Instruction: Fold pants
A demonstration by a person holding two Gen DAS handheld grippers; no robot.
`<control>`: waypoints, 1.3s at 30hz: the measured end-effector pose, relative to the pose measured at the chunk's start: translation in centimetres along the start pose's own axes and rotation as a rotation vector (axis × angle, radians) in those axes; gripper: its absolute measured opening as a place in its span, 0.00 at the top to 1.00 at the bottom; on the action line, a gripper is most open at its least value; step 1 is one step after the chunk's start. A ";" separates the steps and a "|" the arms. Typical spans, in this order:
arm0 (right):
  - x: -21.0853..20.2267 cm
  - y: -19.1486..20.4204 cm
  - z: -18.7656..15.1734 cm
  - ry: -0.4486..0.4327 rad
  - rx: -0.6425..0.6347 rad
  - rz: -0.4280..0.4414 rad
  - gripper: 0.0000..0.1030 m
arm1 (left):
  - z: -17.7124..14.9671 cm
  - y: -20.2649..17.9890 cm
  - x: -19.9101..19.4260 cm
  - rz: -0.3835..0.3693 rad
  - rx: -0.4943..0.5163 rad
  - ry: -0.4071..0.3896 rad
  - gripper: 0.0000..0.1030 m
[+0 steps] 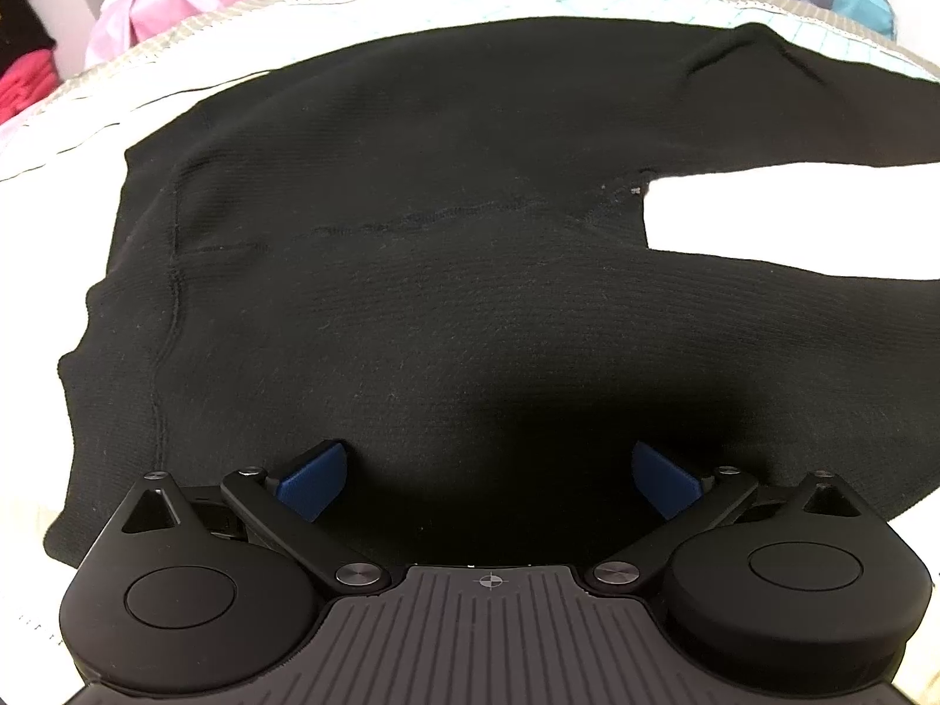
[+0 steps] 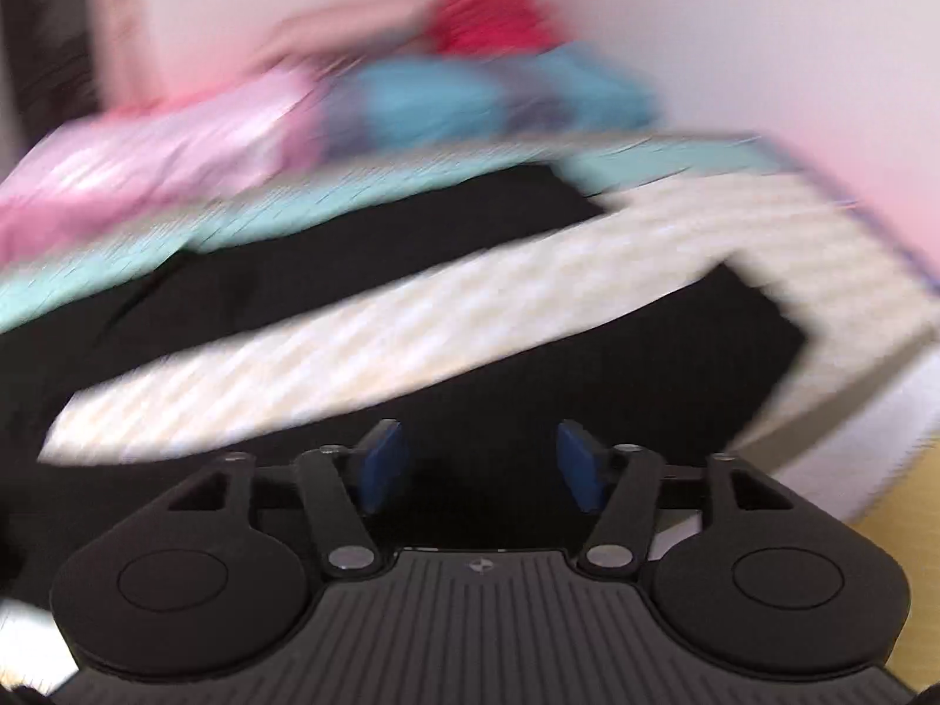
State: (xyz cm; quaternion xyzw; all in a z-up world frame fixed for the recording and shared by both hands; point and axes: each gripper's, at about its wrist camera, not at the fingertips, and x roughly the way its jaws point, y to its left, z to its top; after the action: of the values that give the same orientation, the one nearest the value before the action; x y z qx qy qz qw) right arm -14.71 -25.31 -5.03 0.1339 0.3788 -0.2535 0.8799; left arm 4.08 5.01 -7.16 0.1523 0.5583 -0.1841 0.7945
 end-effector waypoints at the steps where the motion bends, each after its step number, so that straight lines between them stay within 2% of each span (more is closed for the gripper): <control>1: 0.8 0.7 -0.6 0.082 -0.029 0.031 0.33 | 0.0 0.4 -0.3 -0.007 -0.003 0.003 0.00; 2: 1.4 1.0 -0.8 0.141 -0.049 0.040 0.33 | 0.0 0.9 -0.6 -0.009 -0.010 0.004 0.00; 4: 0.7 1.2 -1.4 0.115 -0.093 0.016 0.33 | -0.3 2.3 -1.6 -0.018 -0.026 -0.003 0.00; 6: 0.1 1.0 -1.2 0.115 -0.078 -0.018 0.34 | -0.6 3.6 -2.6 -0.030 -0.047 -0.035 0.00; 9: -1.5 3.2 -0.5 0.049 -0.136 -0.042 0.34 | -0.9 5.7 -3.1 0.015 -0.073 -0.075 0.00; 12: -2.7 7.9 -0.3 -0.020 -0.249 0.074 0.34 | -1.0 7.6 -1.7 0.089 -0.113 -0.037 0.00; 13: -2.8 9.6 -0.4 -0.028 -0.282 0.135 0.34 | -1.1 8.0 -1.3 0.089 -0.123 -0.023 0.00; 15: -2.9 13.2 -0.5 -0.030 -0.337 0.249 0.35 | -1.7 8.6 -1.7 0.060 -0.121 -0.044 0.00; 17: -2.5 16.9 -1.0 -0.010 -0.387 0.375 0.39 | -2.0 8.7 -2.2 0.082 -0.105 -0.053 0.00; 20: -1.0 21.2 -2.2 0.070 -0.430 0.533 0.44 | -2.8 10.0 -2.3 0.130 -0.109 -0.052 0.00; 21: 0.0 22.5 -2.9 0.141 -0.445 0.566 0.43 | -3.2 10.9 -2.2 0.124 -0.133 -0.050 0.00; 22: 1.4 23.8 -3.7 0.258 -0.466 0.587 0.43 | -3.6 11.6 -2.3 0.111 -0.153 -0.057 0.00; 23: 1.6 24.6 -4.4 0.296 -0.493 0.591 0.40 | -3.9 12.3 -2.6 0.112 -0.165 -0.063 0.00; 24: 0.6 25.0 -4.7 0.252 -0.552 0.618 0.43 | -4.1 12.7 -2.9 0.114 -0.167 -0.065 0.00; 25: 0.0 25.2 -4.5 0.287 -0.603 0.695 0.45 | -4.3 13.1 -3.3 0.113 -0.171 -0.070 0.00; 26: -0.3 25.1 -4.0 0.304 -0.596 0.743 0.48 | -4.5 13.5 -3.5 0.118 -0.179 -0.074 0.00; 28: -0.6 24.7 -2.6 0.259 -0.548 0.756 0.47 | -5.0 15.0 -3.5 0.118 -0.226 -0.059 0.00; 30: 0.2 26.1 -1.6 0.201 -0.579 0.702 0.47 | -5.6 16.5 -3.5 0.083 -0.294 -0.057 0.00; 32: 1.1 28.3 -1.9 0.195 -0.599 0.656 0.47 | -5.9 17.4 -3.7 0.076 -0.331 -0.059 0.00; 33: 2.0 29.3 -2.1 0.232 -0.592 0.663 0.49 | -5.8 17.5 -3.8 0.072 -0.339 -0.060 0.00; 34: 2.6 30.6 -3.0 0.302 -0.601 0.701 0.54 | -5.8 17.7 -3.9 0.071 -0.348 -0.059 0.00; 35: 2.3 31.8 -4.0 0.364 -0.660 0.783 0.36 | -5.9 17.8 -4.0 0.070 -0.356 -0.057 0.00; 36: 0.8 32.3 -4.7 0.323 -0.780 0.853 0.41 | -5.7 18.0 -3.9 0.067 -0.361 -0.056 0.00; 37: -0.1 32.7 -4.4 0.326 -0.860 0.921 0.42 | -5.8 18.2 -4.1 0.061 -0.368 -0.058 0.00; 39: -0.9 32.6 -2.5 0.303 -0.801 0.966 0.44 | -5.8 18.8 -4.0 0.039 -0.396 -0.059 0.00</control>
State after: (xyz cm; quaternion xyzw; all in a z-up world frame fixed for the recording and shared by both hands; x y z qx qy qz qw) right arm 1.13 3.26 -4.66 -0.0151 0.4612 0.3539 0.8135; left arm 6.73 24.79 -4.58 -0.0017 0.5571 -0.0598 0.8283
